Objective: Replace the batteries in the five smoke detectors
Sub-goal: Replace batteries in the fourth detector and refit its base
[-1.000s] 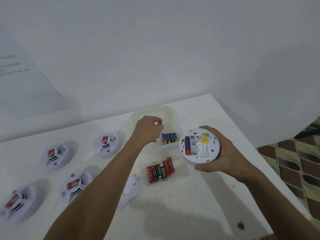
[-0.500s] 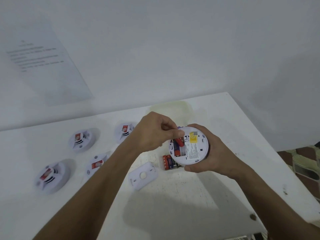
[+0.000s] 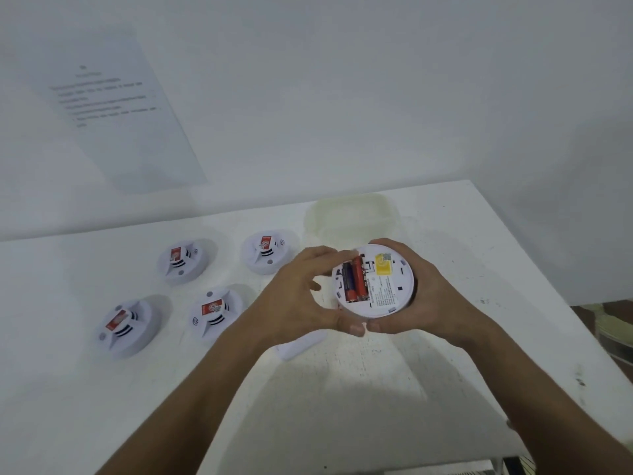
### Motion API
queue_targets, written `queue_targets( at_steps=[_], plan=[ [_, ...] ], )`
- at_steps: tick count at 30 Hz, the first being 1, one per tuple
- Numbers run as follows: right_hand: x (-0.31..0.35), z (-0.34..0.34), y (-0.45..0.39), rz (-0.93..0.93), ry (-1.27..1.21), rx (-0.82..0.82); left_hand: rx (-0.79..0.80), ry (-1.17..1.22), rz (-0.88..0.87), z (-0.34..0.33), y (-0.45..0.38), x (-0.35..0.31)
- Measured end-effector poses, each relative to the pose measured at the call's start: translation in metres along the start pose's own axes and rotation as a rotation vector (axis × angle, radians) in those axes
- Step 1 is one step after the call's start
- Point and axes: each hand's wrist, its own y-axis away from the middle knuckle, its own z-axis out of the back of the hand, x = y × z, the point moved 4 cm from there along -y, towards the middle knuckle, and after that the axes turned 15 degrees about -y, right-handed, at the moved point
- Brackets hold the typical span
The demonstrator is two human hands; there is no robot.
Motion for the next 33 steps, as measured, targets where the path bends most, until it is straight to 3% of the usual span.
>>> queue_targets(
  at_steps=[5, 18, 21, 23, 27, 33],
  plan=[
    [-0.001, -0.004, -0.003, -0.03, 0.002, 0.023, 0.022, 0.218, 0.022, -0.001, 0.003, 0.005],
    [-0.009, -0.017, -0.003, -0.057, 0.001, 0.06, -0.03, 0.028, -0.045, -0.003, 0.017, 0.02],
    [-0.012, -0.008, 0.003, -0.058, 0.011, 0.029, -0.077, 0.028, 0.059, -0.006, 0.024, 0.045],
    [-0.014, 0.001, 0.008, -0.064, 0.002, -0.002, -0.113, -0.059, 0.177, -0.009, 0.031, 0.069],
    [-0.015, 0.013, 0.015, -0.067, 0.004, -0.026, 0.069, -0.387, 0.359, -0.034, 0.044, 0.105],
    [-0.017, 0.012, 0.021, -0.103, 0.014, 0.0, 0.133, -0.519, 0.366, -0.049, 0.048, 0.117]
  ],
)
